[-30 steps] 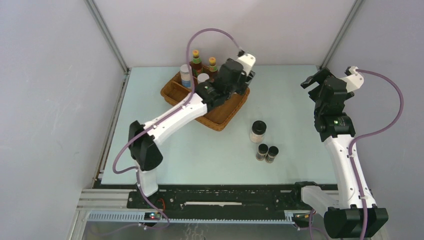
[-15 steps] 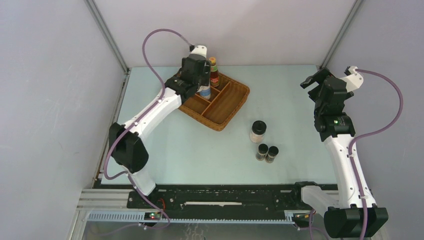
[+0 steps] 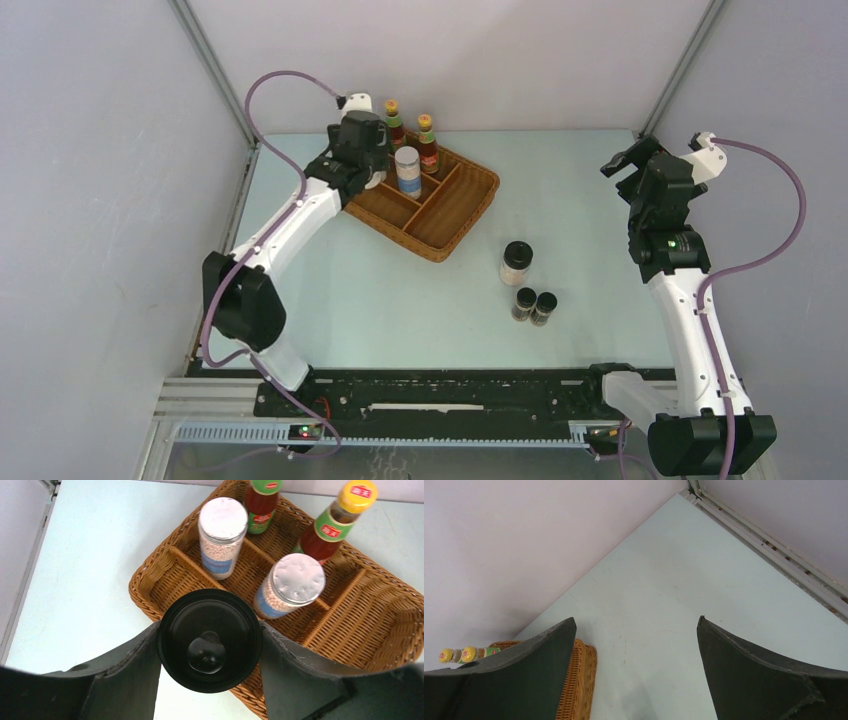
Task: Organize the condiment bottles
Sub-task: Place the bottle in the storage box.
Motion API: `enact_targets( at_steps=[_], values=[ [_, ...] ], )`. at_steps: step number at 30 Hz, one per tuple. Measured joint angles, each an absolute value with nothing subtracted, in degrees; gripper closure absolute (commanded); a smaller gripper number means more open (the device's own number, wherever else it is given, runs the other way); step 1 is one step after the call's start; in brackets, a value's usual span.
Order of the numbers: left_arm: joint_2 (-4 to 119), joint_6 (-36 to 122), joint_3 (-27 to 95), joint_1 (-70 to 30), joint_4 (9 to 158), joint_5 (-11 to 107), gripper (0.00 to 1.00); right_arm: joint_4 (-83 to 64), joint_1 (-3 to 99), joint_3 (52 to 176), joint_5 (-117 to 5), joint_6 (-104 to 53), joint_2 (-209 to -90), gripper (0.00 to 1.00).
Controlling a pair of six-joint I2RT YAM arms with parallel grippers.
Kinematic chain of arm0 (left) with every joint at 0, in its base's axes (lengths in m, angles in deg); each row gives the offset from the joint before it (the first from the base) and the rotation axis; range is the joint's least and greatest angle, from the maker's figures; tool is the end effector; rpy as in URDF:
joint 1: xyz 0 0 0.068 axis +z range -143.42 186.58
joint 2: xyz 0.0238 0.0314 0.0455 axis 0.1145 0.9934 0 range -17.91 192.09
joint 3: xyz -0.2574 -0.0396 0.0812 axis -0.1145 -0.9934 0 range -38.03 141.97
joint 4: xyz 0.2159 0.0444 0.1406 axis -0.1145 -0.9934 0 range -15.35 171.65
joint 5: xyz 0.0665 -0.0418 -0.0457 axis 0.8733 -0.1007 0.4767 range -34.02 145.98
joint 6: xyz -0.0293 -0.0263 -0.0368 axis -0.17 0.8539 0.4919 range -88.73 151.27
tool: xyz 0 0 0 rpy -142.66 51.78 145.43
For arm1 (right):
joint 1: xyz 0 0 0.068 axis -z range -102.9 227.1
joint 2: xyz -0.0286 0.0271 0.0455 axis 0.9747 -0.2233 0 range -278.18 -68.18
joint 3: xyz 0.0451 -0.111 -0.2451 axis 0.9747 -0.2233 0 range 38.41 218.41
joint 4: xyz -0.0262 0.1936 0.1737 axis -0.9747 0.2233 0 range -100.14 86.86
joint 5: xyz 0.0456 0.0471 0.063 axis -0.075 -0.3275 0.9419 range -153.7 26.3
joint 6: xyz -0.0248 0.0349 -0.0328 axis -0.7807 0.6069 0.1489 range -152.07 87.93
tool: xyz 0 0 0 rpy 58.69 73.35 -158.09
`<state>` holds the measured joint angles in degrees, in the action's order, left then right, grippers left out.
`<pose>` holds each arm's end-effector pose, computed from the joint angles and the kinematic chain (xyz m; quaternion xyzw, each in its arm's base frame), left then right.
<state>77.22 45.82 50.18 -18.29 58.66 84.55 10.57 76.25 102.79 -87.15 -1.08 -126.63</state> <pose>0.3567 -0.1465 0.3540 -0.0477 0.8466 0.0376 0.5288 0.2227 -0.0109 0.3963 0.3214 0.7167 0.0091 0.6188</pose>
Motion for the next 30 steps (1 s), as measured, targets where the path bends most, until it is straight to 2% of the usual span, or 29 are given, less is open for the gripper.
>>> enact_targets(
  at_steps=[15, 30],
  values=[
    [77.57, 48.02, 47.05, -11.27, 61.11, 84.82, 1.00, 10.59, 75.82, 102.79, -86.97, -1.11, -126.63, 0.00],
    [82.86, 49.34, 47.05, -9.76, 63.45, 82.78, 1.00, 10.59, 73.63, 102.79, -87.60, -1.30, -126.63, 0.01]
  ],
)
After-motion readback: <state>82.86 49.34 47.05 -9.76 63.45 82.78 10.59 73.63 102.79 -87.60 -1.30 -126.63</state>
